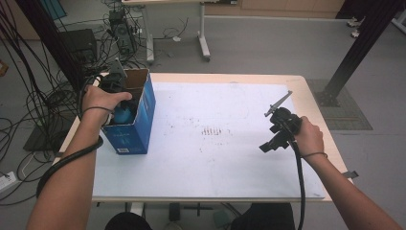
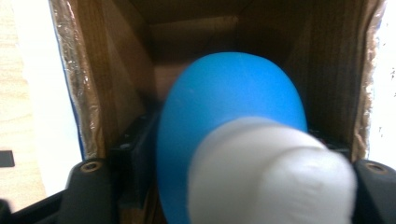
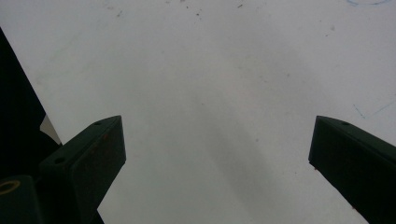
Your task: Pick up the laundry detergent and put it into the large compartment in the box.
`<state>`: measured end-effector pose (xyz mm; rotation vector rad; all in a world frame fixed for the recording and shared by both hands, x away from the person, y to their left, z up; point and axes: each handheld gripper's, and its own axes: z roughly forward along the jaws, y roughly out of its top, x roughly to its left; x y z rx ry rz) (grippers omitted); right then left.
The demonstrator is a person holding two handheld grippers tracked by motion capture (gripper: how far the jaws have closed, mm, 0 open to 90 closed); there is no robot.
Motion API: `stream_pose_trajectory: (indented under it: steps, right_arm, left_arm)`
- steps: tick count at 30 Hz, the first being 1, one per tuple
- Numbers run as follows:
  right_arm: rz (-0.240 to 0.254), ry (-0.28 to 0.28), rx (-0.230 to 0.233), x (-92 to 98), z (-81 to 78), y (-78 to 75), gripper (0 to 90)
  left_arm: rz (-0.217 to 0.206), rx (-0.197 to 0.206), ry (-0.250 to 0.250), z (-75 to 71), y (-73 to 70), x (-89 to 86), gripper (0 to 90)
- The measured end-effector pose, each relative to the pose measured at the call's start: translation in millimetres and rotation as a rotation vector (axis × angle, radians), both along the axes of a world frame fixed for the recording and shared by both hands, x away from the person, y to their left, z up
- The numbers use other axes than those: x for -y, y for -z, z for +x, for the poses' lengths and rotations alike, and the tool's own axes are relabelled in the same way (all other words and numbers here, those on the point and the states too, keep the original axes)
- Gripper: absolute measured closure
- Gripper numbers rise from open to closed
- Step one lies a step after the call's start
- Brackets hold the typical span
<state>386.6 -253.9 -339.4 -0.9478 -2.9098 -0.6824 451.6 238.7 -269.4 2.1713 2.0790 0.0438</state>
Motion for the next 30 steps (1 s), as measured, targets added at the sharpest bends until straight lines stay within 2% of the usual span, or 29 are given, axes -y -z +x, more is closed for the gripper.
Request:
stream_pose_trajectory:
  steps: [14, 30]
  right_arm:
    - [0.0, 0.004, -0.001, 0.7, 0.2, 0.3, 3.8]
    - [0.003, -0.003, 0.007, 0.1, -0.1, -0.7, 3.8]
  left_arm:
    - [0.025, 0.004, 0.004, -2.0, -6.0, 3.9, 32.5]
    - [0.046, 0.03, 0.011, -6.6, -28.1, 7.9, 30.3]
